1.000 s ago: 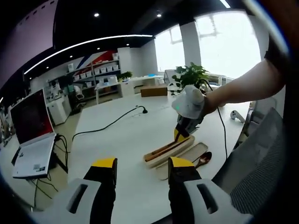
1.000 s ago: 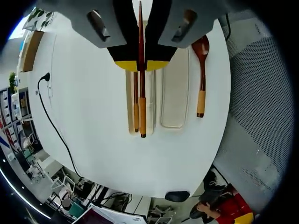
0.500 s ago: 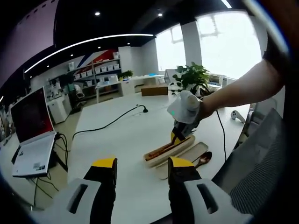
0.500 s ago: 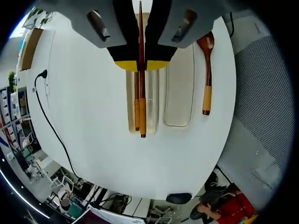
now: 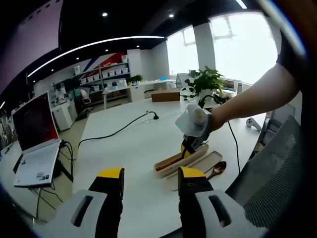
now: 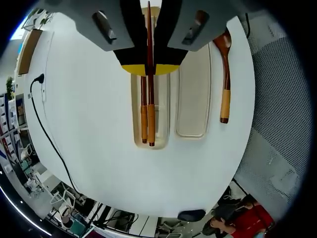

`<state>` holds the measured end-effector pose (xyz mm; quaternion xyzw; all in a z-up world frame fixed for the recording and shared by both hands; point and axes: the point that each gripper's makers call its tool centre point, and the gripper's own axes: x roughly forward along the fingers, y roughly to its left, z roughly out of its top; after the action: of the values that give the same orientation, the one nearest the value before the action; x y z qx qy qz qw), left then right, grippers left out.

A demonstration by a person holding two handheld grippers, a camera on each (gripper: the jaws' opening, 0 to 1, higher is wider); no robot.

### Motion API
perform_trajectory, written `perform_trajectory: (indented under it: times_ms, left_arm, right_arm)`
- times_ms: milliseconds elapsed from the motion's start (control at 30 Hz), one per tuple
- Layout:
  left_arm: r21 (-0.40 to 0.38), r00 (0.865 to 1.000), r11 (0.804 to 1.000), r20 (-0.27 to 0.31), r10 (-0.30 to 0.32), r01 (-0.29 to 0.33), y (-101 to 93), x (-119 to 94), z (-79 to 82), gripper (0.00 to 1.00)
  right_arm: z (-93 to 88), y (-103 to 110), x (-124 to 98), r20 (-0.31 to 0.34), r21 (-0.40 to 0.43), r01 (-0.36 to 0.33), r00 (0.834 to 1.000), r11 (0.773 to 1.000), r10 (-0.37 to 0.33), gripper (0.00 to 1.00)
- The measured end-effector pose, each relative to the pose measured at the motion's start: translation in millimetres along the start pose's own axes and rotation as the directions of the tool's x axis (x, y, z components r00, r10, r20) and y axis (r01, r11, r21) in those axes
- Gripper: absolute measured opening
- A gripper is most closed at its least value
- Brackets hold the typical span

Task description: Arrange the utensils inside the cutlery case until each visible utensil rests in its matching compartment.

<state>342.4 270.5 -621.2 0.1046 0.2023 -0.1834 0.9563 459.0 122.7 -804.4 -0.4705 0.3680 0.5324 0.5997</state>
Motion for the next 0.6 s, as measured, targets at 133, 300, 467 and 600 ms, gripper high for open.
perform_trajectory:
  times_ms: [133,300,467,600]
  left_arm:
    - [-0.004,1.000,1.000,-0.006,0.000,0.000,0.7,1,-1.5,0.44]
    - [-0.005,1.000,1.000,-0.011,-0.001,0.001,0.6,1,-2.7,0.44]
    - [-0.005,1.000,1.000,-0.018,-0.004,0.004,0.4,2,-4.1,0.44]
    - [-0.008,1.000,1.000,-0.020,-0.003,0.003,1.2,2,-4.4,0.44]
  right_arm:
    - [4.6,0,3,0.015,0.025,-0.010,1.000,1.000,0.009,0.00]
    - [3.9,-1,6,0.011,0.024,-0.016,1.000,1.000,0.016,0.00]
    - [3.1,-2,10,0.005,0.021,-0.024,1.000,0.999,0.024,0.00]
    - [3.4,-1,13,0.011,0.015,-0.026,1.000,1.000,0.026,0.00]
